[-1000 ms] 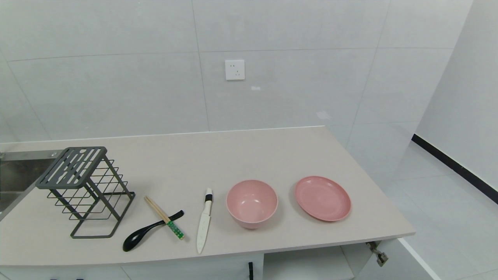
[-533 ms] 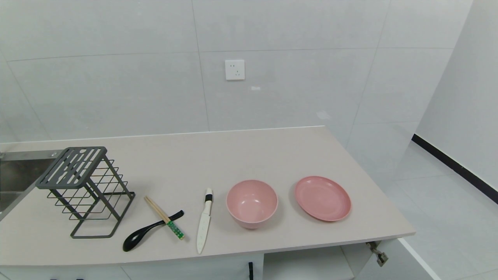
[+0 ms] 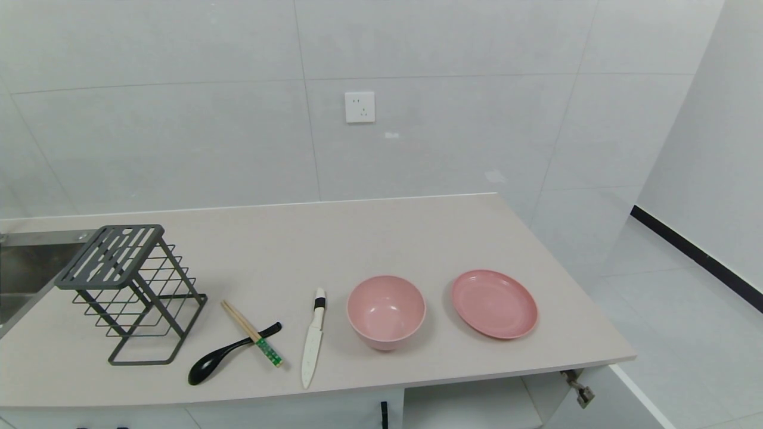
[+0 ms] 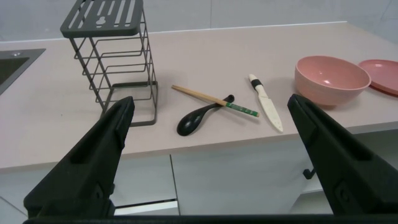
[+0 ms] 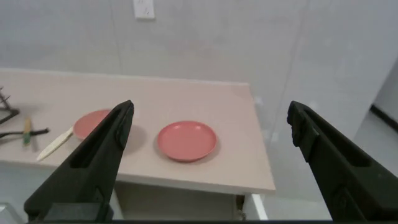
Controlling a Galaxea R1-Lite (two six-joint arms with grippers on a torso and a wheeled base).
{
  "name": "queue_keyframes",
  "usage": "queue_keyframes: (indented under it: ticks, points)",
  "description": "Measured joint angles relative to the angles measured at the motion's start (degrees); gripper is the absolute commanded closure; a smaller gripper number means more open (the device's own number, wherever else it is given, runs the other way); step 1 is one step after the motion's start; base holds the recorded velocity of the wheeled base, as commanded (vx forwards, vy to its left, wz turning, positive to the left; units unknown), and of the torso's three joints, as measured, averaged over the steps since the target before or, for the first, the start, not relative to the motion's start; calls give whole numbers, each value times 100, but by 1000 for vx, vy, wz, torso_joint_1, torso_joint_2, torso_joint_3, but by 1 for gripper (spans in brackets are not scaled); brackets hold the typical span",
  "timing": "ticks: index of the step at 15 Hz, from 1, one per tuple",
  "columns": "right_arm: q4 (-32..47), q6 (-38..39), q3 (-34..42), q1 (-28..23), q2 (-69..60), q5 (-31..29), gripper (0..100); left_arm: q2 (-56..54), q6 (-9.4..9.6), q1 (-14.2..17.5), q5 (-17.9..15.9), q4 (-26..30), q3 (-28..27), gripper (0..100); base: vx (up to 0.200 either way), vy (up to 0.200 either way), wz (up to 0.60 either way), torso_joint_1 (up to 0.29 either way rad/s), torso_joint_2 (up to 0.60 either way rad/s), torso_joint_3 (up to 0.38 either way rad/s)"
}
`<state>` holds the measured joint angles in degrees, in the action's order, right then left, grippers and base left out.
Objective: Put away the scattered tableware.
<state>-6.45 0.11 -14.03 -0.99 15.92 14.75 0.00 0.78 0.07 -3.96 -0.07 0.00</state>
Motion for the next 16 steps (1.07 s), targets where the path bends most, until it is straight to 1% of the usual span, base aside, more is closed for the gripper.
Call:
queue_keyframes:
  ticks: [3,5,8,12,15,16]
  points:
    - [-244,-90,-169,266,1527,286,0,0,1,0,6,0,0,0,0,0,0,0,0,0]
    - [-483,-319,-222,383,2478,354,0,0,1,0,9,0,0,0,0,0,0,0,0,0]
    - [-802,-467,-322,467,3678,424,0,0,-5,0,17,2,0,0,0,0,0,0,0,0]
    - [-1147,-468,-622,490,5047,689,0,0,0,0,17,0,0,0,0,0,0,0,0,0]
    - [-1788,-514,-716,495,6051,712,0,0,9,0,17,0,0,0,0,0,0,0,0,0]
    - [-2122,-525,-716,500,6415,717,0,0,22,0,11,0,0,0,0,0,0,0,0,0]
